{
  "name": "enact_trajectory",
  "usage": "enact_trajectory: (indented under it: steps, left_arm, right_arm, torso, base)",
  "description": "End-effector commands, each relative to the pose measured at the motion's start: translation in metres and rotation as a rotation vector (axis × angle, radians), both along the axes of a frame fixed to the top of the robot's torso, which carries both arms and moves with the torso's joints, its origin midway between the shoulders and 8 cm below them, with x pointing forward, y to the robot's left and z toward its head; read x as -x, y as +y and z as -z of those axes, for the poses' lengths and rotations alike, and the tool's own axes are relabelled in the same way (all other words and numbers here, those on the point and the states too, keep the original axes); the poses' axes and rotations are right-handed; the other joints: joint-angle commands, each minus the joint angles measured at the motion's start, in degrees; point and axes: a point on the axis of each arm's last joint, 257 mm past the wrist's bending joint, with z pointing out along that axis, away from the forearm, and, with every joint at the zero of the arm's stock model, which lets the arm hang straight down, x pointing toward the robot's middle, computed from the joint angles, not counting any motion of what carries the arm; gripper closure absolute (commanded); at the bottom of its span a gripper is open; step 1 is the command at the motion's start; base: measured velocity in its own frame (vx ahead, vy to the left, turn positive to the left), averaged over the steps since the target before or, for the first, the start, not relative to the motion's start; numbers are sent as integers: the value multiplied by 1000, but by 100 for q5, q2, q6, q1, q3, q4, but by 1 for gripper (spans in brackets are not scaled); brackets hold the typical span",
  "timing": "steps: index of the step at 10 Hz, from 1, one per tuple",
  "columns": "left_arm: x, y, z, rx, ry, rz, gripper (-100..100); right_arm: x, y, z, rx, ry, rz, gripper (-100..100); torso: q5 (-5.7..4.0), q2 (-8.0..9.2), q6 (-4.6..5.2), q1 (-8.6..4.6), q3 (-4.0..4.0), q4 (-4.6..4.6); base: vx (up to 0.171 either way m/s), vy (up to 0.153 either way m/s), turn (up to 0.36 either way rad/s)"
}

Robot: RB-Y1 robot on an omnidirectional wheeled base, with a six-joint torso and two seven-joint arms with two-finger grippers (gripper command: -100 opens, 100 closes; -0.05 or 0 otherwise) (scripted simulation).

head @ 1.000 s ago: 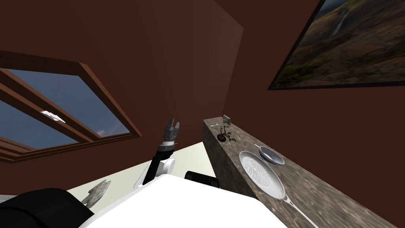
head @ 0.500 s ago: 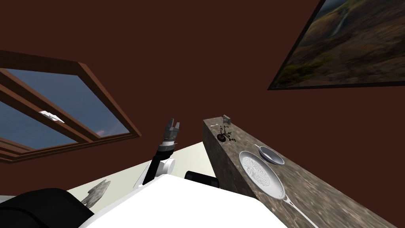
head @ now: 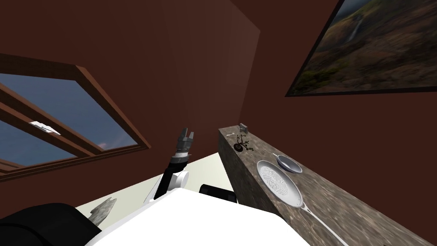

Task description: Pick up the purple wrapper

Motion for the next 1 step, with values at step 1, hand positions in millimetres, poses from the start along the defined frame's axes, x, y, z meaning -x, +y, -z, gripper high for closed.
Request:
enact_trajectory:
  steps: [1]
  left_arm:
    - [0, 0, 0, 0, 0, 0, 0]
  right_arm:
    - [0, 0, 0, 0, 0, 0, 0]
  torso:
    - [0, 0, 0, 0, 0, 0]
  base:
    - [0, 0, 0]
